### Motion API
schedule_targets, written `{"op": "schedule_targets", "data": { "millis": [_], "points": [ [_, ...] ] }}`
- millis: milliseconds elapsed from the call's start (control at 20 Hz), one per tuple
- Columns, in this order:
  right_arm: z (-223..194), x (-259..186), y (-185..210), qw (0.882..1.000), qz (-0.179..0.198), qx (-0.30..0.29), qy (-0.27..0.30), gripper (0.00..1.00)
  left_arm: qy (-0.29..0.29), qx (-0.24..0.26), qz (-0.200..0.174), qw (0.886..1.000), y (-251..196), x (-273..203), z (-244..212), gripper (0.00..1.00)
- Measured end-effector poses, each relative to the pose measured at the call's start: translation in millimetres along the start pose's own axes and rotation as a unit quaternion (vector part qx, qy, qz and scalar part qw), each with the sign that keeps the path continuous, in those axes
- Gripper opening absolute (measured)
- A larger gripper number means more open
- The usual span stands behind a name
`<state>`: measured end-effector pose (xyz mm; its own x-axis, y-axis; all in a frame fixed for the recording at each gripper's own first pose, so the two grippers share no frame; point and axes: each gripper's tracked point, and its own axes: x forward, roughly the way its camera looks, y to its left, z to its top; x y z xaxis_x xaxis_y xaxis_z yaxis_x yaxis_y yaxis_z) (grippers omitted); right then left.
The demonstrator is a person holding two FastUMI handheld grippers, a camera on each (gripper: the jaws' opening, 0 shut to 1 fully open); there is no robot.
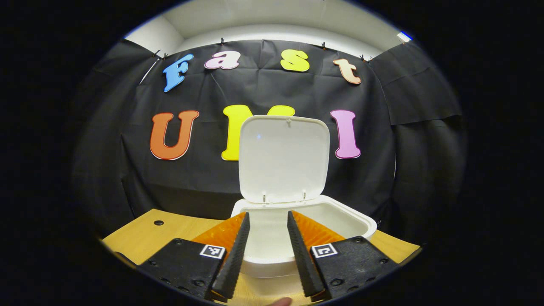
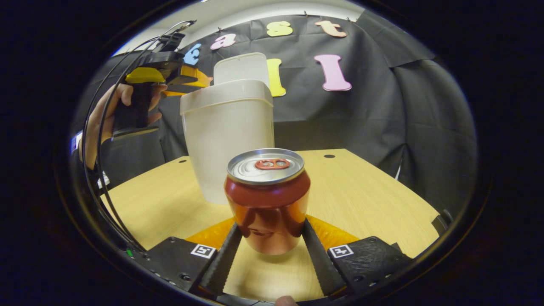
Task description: Press the lid of the desktop garbage bin to open it, pick up the crumpled paper on the desktop and throw it into the bin, then pick up the pop can on the desktop and drop it into the bin, and finally close the garbage bin lid.
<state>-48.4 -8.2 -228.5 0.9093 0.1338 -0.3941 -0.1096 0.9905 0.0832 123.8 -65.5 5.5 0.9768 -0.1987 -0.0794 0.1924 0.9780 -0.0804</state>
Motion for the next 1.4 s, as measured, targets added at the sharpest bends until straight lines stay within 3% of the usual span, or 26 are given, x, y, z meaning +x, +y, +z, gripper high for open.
{"op": "schedule_targets", "data": {
  "millis": [50,100,200,600,850,1400],
  "points": [
    [-1,1,0,1.0,-0.001,0.001,0.002,0.81,-0.004,-0.002,0.002,1.0,2,-2,2,0.6],
    [-1,1,0,1.0,-0.001,0.001,0.002,0.81,-0.008,-0.001,0.004,1.0,3,-3,5,0.82],
    [-2,1,0,1.0,-0.003,0.0,0.004,0.81,-0.018,0.005,0.011,1.0,7,-8,10,1.0],
    [8,-5,6,1.0,-0.006,-0.008,0.0,0.81,-0.029,-0.001,0.02,0.999,27,-41,13,0.99],
    [35,-15,9,1.0,-0.008,-0.016,-0.018,0.81,-0.019,-0.011,0.035,0.999,55,-70,-5,1.0],
    [162,-33,46,0.995,0.045,-0.044,-0.075,0.81,-0.001,-0.017,0.057,0.998,99,-118,-49,1.0]
  ]
}}
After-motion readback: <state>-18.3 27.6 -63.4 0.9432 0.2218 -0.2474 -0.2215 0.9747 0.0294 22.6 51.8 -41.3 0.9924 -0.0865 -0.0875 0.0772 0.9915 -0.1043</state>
